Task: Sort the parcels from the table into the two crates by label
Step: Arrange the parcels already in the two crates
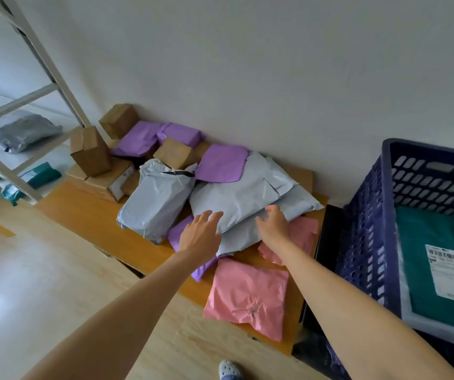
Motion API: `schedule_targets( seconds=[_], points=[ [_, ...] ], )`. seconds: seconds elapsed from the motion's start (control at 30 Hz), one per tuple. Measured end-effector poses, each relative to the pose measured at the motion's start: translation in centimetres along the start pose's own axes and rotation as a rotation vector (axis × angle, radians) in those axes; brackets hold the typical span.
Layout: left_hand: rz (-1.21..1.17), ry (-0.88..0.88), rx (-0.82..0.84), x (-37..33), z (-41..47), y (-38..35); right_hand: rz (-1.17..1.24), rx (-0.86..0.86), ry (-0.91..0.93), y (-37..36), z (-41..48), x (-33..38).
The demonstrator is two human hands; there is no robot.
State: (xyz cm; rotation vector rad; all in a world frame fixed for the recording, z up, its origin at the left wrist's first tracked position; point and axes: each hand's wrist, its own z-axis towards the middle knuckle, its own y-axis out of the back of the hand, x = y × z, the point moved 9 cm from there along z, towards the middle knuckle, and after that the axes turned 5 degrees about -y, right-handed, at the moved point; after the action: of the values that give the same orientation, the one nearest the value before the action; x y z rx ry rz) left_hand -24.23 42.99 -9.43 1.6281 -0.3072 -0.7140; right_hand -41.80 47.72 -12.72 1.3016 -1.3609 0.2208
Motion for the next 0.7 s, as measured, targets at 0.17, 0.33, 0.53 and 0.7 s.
schedule_targets(
  seconds=[0.17, 0.33, 0.53, 0.7],
  points=[
    [-0.007, -0.033, 0.065, -0.1, 3.7, -2.0, 0.046, -0.056, -0.091, -0.3, 3.0, -1.1],
    [-0.031, -0.066, 0.109, 0.2, 6.0, -3.4, 0.046, -0.113, -0.108, -0.8, 4.4, -1.2],
    [-0.084, -0.154, 0.133, 0.4, 8.2, -3.1, 0.110, -0.207, -0.098, -0.9, 4.7, 1.2],
    [-0.134, -0.210, 0.076, 0.8, 10.4, 0.2, 0.217, -0.296, -0.021, -0.7, 4.2, 5.6]
  ],
)
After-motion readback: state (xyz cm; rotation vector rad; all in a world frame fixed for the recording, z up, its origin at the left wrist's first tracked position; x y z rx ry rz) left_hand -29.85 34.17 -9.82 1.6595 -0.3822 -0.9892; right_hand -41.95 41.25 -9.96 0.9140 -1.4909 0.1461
